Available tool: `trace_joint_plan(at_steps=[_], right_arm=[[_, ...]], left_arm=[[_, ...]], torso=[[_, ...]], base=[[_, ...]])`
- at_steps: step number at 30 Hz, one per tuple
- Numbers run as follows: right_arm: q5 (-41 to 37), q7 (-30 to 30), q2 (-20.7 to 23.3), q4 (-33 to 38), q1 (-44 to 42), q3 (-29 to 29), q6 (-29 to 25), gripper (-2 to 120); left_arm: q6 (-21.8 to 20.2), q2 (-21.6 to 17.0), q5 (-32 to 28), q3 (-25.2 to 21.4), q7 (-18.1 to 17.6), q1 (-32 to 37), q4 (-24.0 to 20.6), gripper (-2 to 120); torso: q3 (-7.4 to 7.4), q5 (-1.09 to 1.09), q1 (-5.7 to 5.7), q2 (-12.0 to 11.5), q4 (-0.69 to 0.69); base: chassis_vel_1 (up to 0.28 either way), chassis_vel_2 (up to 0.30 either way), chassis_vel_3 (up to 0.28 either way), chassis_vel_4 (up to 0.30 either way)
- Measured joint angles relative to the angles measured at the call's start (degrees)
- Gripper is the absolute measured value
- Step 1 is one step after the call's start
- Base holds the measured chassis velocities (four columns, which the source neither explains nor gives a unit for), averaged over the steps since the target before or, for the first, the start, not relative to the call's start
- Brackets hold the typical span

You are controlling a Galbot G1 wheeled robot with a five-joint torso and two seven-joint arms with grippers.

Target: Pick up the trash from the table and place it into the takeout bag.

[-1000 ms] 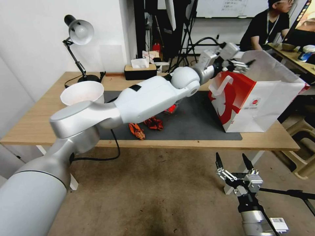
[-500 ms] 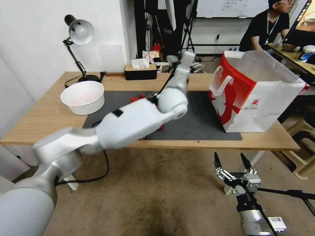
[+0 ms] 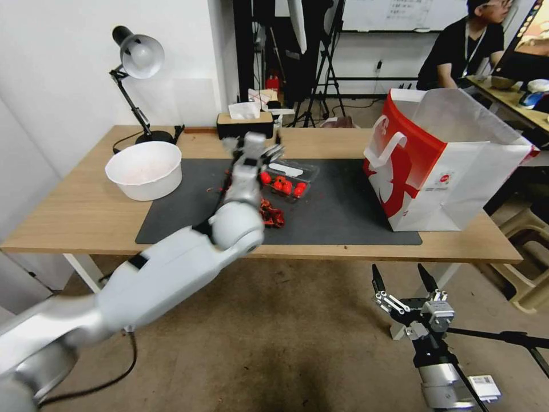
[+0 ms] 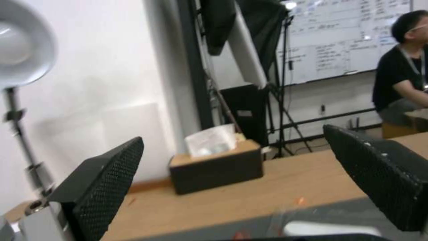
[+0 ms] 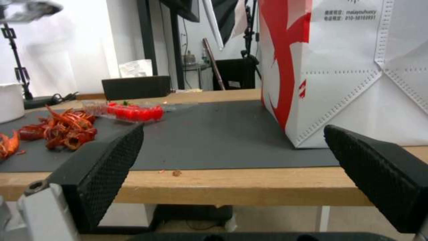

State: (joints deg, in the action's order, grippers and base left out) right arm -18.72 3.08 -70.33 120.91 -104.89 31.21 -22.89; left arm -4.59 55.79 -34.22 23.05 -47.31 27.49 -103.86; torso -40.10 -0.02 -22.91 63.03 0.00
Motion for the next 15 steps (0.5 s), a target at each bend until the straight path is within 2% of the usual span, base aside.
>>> trace_joint_plan(at_steps=[7,8,11,12,14,15], right_arm=[[-0.13,0.0,0.65,0.24,0.36,-0.02,0.48,100],[-0.13,0.0,0.65,0.24,0.36,-0.02,0.48,100],[-0.19,0.01,0.8,0.44,0.56,-0.04,0.71,100],[-0.19,0.01,0.8,0.44,0.56,-0.04,0.71,100],[-0.51,0.01,1.14,0.48,0.77,-0.03,0.93,100],[-0.51,0.01,1.14,0.48,0.77,-0.03,0.93,100]], left_arm=[[1.94,-3.44,3.1,-12.35,2.99,13.47,-5.77,100],[1.94,-3.44,3.1,-12.35,2.99,13.47,-5.77,100],[4.33,-4.54,4.46,-17.78,6.03,21.44,-8.13,100],[4.33,-4.54,4.46,-17.78,6.03,21.44,-8.13,100],[6.18,-5.34,5.35,-21.74,8.83,27.44,-10.02,100],[6.18,-5.34,5.35,-21.74,8.83,27.44,-10.02,100]], torso=[[0.0,0.01,0.0,0.0,0.0],[0.0,0.01,0.0,0.0,0.0],[0.0,0.01,0.0,0.0,-0.01],[0.0,0.01,0.0,0.0,-0.01],[0.0,0.0,0.0,0.0,0.01],[0.0,0.0,0.0,0.0,0.01]], base=[[0.0,0.0,0.0,0.0],[0.0,0.0,0.0,0.0],[0.0,0.0,0.0,0.0],[0.0,0.0,0.0,0.0],[0.0,0.0,0.0,0.0],[0.0,0.0,0.0,0.0]])
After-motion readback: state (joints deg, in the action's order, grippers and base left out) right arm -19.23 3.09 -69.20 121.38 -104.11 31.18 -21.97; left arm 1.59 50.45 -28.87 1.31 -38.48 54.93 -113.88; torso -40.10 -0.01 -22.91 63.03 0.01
